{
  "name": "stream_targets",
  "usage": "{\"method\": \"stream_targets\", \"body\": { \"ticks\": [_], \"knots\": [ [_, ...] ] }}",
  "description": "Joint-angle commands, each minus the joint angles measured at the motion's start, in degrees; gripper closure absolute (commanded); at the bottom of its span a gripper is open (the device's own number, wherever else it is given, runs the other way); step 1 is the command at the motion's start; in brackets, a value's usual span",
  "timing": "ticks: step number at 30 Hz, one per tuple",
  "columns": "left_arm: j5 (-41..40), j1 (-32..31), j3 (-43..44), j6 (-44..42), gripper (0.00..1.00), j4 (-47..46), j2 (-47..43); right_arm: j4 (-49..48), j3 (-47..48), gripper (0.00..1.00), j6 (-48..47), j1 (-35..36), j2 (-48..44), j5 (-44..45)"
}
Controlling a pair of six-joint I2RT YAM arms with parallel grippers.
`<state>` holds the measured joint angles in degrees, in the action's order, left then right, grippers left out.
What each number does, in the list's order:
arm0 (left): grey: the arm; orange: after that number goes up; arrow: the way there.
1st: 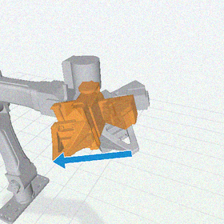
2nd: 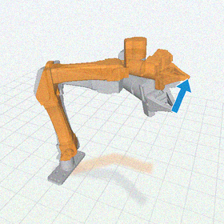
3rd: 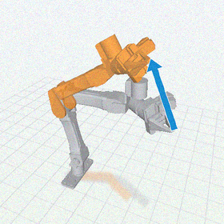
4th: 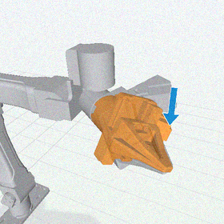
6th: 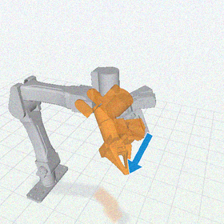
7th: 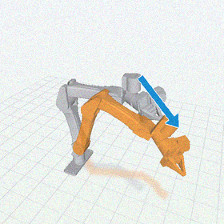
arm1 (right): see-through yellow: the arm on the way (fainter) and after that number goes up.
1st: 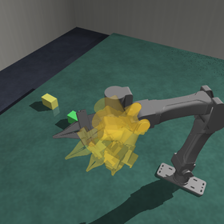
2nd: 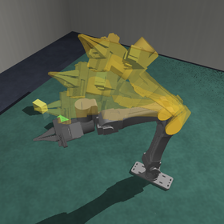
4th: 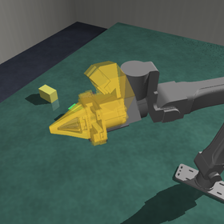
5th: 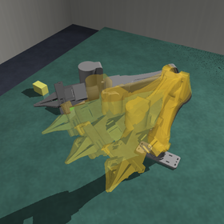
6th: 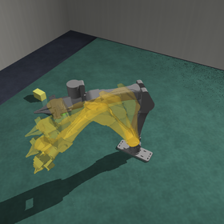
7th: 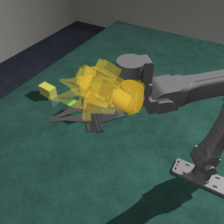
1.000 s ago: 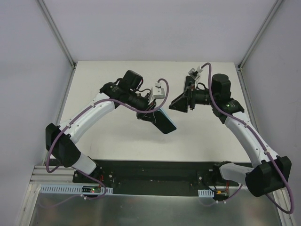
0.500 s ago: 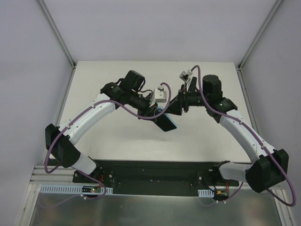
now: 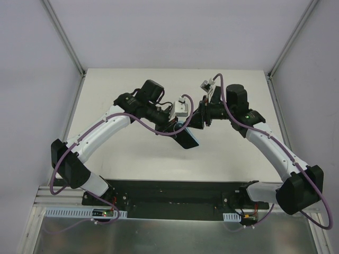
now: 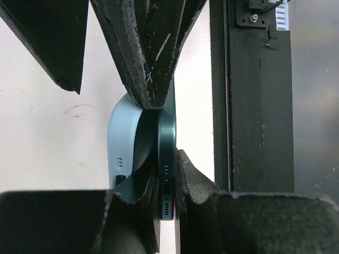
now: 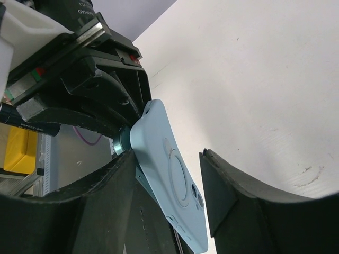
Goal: Take the phone out of the phone case
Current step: Remove the phone case from the phone.
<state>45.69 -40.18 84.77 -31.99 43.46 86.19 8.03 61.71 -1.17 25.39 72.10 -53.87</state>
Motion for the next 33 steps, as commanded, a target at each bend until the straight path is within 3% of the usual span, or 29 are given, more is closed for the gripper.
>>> {"method": "stream_targets", "body": {
  "ticks": [1, 20, 33],
  "knots": [
    [2.74, -1.12, 3.38, -0.62, 1.0, -1.71, -1.73, -0.91, 0.6, 0.43, -1.55, 0.72, 0.33, 1.13],
    [4.4, -1.74, 5.49, 0.61, 1.0, -1.71, -1.73, 0.76, -0.37, 0.5, -3.66, 1.77, 1.47, 8.95],
    [3.88, -1.83, 7.42, 1.58, 1.0, -1.71, -0.68, 0.23, -1.59, 0.5, -4.19, 2.91, 1.73, 9.4]
  ]
}}
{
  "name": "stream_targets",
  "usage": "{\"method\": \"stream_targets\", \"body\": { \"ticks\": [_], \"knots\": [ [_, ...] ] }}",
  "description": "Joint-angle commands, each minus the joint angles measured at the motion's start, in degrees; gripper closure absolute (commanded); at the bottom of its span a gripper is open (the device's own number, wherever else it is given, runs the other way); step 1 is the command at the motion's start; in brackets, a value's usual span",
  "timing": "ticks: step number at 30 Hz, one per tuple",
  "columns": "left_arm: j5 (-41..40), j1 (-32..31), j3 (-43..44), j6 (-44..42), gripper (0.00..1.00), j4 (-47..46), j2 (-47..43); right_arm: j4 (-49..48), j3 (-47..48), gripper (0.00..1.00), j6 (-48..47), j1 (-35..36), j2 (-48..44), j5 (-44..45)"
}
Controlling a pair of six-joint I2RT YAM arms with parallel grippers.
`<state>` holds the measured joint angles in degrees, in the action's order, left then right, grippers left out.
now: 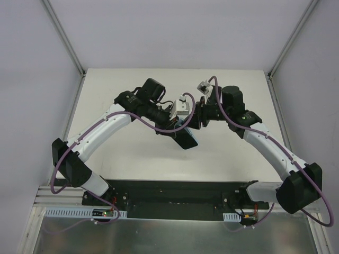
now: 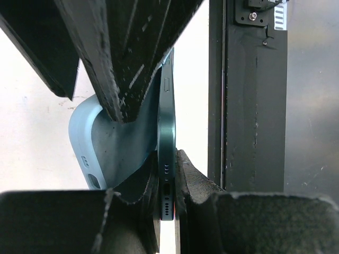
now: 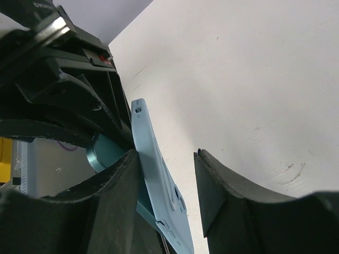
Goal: Take the phone out of the phone case
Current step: Remove the phone case from the phone.
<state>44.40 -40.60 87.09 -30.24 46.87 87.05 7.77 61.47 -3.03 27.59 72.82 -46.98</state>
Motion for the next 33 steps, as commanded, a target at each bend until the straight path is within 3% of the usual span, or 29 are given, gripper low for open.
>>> {"method": "stream_targets", "body": {
  "ticks": [1, 10, 19, 33],
  "knots": [
    [4.99, -1.41, 5.2, -0.17, 1.0, -5.12, -1.44, 0.4, -1.53, 0.5, -2.42, 0.79, 0.84, 2.07],
    [2.8, -1.5, 5.81, 0.01, 1.0, -5.12, -0.56, -0.39, -2.32, 0.5, -2.16, 1.23, 0.4, -3.38],
    [2.62, -1.5, 1.95, -1.57, 1.0, -5.12, -2.23, 0.84, -1.97, 0.99, -3.13, 0.8, -0.39, 1.09],
    [0.87, -1.41, -2.27, -3.51, 1.0, -0.47, -8.12, -1.97, -4.25, 1.0, 1.97, -7.55, -0.57, 17.08]
  ]
}}
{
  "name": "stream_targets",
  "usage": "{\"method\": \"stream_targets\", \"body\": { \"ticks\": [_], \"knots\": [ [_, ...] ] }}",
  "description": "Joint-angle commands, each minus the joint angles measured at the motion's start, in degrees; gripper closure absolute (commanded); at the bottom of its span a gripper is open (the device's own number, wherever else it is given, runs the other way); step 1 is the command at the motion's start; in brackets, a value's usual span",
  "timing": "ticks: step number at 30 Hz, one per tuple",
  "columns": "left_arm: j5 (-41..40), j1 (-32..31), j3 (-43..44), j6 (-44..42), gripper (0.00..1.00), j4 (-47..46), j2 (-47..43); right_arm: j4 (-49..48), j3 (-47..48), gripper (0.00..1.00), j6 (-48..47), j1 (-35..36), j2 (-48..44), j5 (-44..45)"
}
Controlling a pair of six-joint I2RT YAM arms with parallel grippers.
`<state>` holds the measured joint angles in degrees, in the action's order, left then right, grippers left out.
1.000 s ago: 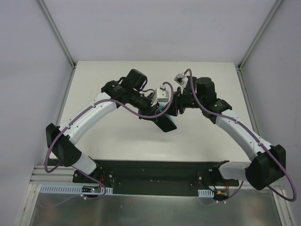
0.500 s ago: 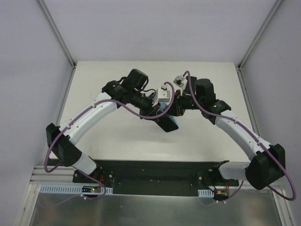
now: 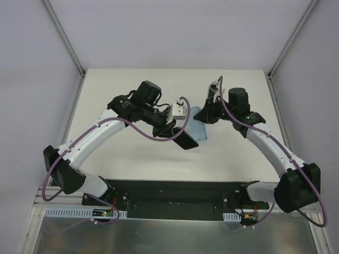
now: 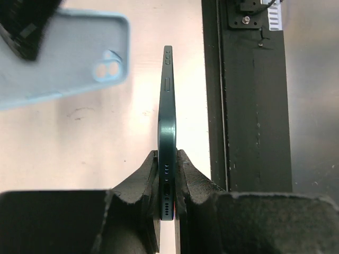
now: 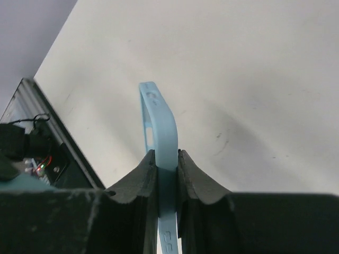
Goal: Take the phone out of the phone case
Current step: Remove the phone case from the phone, then place the phone case at the center of the board.
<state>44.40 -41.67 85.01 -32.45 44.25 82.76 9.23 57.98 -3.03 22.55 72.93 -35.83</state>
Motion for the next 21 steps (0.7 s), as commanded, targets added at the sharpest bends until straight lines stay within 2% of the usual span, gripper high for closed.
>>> {"method": "stream_targets", "body": {
  "ticks": [1, 10, 21],
  "knots": [
    [0.69, -0.25, -0.2, -1.39, 1.0, 2.5, -4.18, -3.69, -1.02, 1.0, 1.97, -3.2, -0.85, 6.56],
    [-0.98, 2.55, -0.72, -1.39, 1.0, 5.49, -7.09, -4.4, -2.69, 1.0, 4.77, -7.6, -1.12, 4.81],
    [1.73, 10.9, -1.25, -0.07, 1.0, 6.81, -8.49, -17.39, -8.4, 1.0, 16.72, -9.54, 7.22, -0.46]
  ]
}}
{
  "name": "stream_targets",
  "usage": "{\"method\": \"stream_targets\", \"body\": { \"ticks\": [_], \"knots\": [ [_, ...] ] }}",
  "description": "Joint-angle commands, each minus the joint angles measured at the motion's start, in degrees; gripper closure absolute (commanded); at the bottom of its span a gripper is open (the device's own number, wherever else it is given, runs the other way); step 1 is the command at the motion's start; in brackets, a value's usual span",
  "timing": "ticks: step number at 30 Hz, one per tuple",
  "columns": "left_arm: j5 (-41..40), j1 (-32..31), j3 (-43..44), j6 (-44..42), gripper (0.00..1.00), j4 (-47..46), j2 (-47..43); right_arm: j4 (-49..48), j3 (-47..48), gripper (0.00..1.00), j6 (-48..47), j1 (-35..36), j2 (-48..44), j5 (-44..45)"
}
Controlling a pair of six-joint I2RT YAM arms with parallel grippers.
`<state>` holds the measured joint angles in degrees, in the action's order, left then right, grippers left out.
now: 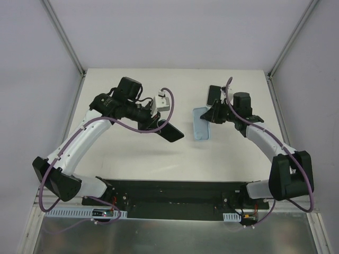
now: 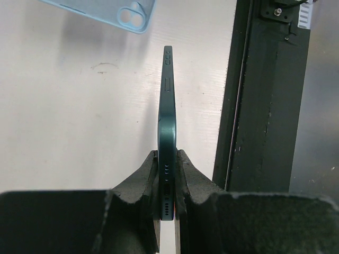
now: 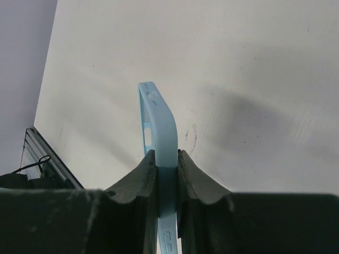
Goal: Take the phone out of the phone case
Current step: Place the phone case at the center of the board.
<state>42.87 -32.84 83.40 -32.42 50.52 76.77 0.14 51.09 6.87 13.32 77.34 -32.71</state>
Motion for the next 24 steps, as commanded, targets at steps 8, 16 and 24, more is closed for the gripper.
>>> {"method": "stream_targets", "body": {
  "ticks": [8, 16, 24],
  "knots": [
    [3.62, 6.03, 0.19, -1.85, 1.0, 2.65, -3.29, -20.17, -3.36, 1.0, 15.62, 3.11, 12.38, -4.29],
    [3.18, 6.91, 0.01, -2.2, 1.0, 3.27, -2.59, -26.42, -6.61, 1.0, 17.82, 3.83, 17.58, -2.88],
    [3.79, 6.91, -0.69, -3.43, 1.0, 3.35, -1.54, -12.48, -8.99, 1.0, 8.52, -4.7, 10.73, -9.38]
  ]
}}
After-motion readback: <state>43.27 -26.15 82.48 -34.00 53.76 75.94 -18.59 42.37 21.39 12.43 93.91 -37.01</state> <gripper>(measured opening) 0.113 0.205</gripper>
